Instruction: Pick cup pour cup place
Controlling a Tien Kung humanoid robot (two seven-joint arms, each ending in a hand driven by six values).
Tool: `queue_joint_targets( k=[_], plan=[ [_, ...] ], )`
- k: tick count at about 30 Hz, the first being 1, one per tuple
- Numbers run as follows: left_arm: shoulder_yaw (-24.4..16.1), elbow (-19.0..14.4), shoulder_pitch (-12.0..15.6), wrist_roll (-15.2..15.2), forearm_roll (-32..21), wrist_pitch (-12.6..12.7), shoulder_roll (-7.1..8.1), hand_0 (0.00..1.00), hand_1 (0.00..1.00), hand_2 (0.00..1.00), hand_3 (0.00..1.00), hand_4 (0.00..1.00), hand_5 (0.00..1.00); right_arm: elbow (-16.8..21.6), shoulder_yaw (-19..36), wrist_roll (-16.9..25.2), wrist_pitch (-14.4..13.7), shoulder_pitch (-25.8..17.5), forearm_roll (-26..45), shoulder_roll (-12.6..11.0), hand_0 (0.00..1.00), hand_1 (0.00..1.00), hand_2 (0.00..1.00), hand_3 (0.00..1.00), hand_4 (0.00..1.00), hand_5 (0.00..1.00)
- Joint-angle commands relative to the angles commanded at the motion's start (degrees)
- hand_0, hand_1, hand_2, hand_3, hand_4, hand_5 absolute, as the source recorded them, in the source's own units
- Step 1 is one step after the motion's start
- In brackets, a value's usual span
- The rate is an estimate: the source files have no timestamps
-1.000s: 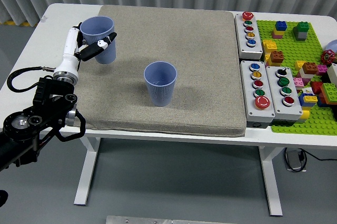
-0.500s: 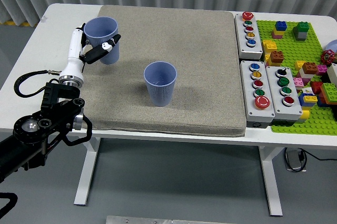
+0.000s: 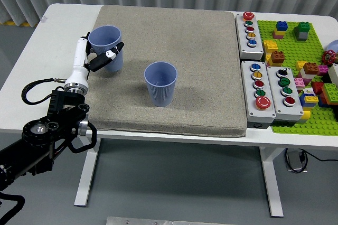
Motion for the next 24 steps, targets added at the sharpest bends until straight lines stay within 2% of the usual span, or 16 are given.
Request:
queue_joint_targets(
  k=[8, 15, 24],
  plan=[
    [1.5, 3.1, -0.7, -0.6, -1.6, -0.3, -0.68, 0.507, 0.539, 0.579, 0.521, 0.695, 0.104, 0.0, 0.3, 0.0, 0.2, -0.1, -0.7, 0.0, 0.695, 0.669, 0.609, 0.611, 0.002, 0.317],
    [1.5, 3.1, -0.4, -0.6, -1.5, -0.5, -0.71, 0.512, 0.538, 0.579, 0.521, 0.699, 0.121, 0.0, 0.0, 0.0, 0.1, 0.0, -0.3, 0.0, 0.695, 0.669, 0.609, 0.611, 0.002, 0.318],
    [1.5, 3.4, -0.5, -2.9, -3.7, -0.6, -0.86, 0.518, 0.540, 0.579, 0.523, 0.706, 0.138, 0.0, 0.0, 0.0, 0.2, 0.2, -0.3, 0.0, 0.695, 0.669, 0.609, 0.611, 0.002, 0.318]
  ],
)
